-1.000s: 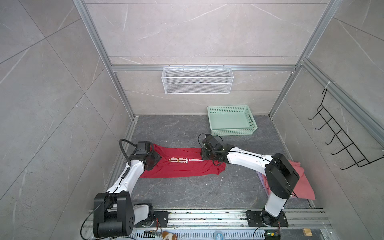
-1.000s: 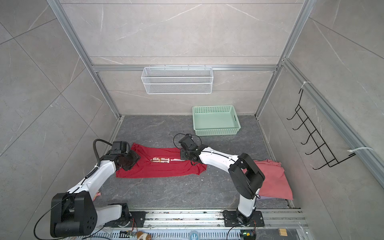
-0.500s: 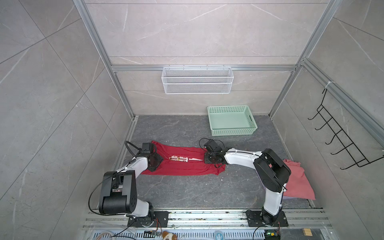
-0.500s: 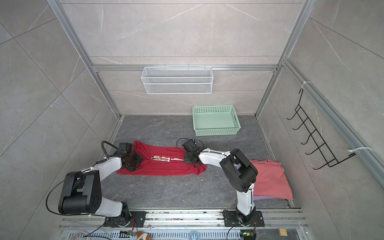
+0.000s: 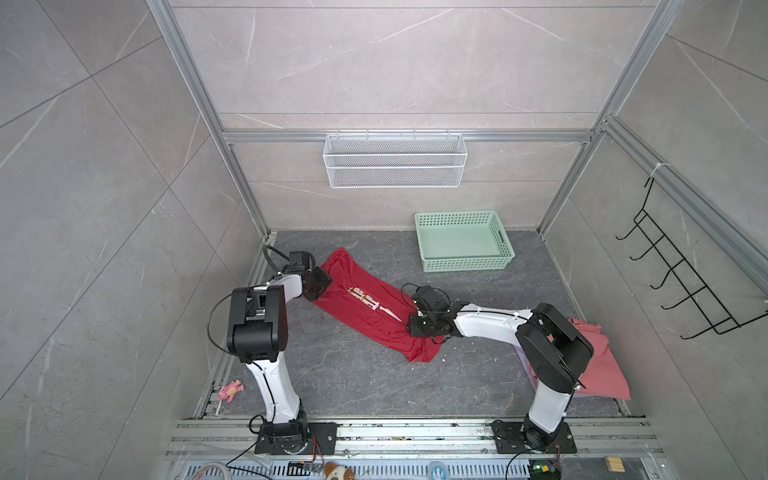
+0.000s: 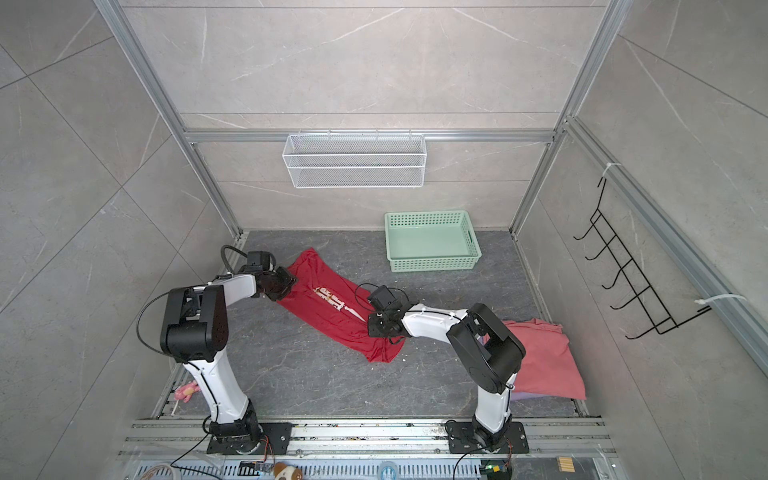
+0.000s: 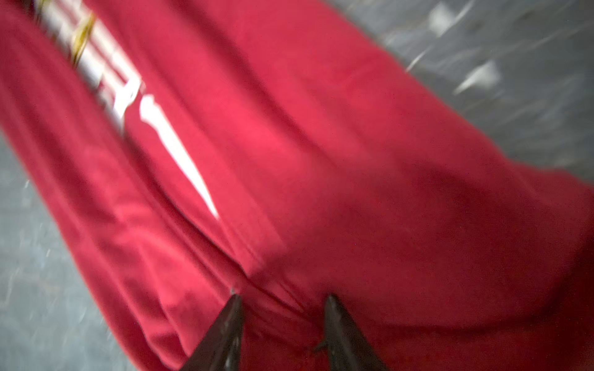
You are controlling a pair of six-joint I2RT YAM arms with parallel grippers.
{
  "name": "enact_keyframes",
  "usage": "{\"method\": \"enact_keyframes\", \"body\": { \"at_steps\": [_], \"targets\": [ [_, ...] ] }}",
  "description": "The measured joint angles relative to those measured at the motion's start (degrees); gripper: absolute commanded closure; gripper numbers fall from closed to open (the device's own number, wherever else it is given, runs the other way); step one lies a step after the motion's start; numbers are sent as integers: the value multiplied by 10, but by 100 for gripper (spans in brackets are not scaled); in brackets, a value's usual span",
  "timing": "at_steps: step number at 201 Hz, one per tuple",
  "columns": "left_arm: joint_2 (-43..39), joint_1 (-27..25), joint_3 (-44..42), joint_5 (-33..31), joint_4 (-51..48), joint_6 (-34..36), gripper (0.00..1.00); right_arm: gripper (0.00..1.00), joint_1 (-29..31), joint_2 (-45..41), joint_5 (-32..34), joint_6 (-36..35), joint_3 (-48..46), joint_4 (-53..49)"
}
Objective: Fold and stack the t-shirts
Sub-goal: 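Rotate the red strip lengthwise toward the robot with both grippers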
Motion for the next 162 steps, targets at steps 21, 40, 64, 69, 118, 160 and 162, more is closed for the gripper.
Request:
{"method": "enact_keyframes", "body": {
  "at_steps": [21, 40, 64, 69, 118, 160, 162],
  "targets": [
    [43, -6, 59, 31, -10, 18, 48, 55, 34, -2, -16, 7, -3, 1],
    [85, -16, 121, 56, -22, 32, 48, 54, 64, -2, -22, 21, -6, 10],
    [144, -38, 217, 73, -53, 52, 48, 54, 99, 0, -23, 49, -8, 22],
    [157, -45, 238, 75, -58, 56, 48, 54, 105, 2, -23, 55, -7, 24],
    [241, -99, 361, 108, -71, 56, 48, 53, 150, 37, -19, 102, 37, 29],
    [262, -106, 388, 126, -62, 38, 48, 52, 160, 46, -9, 118, 56, 11],
    [262, -106, 388, 126, -62, 37, 48, 51, 160, 46, -9, 118, 56, 10]
  ]
}}
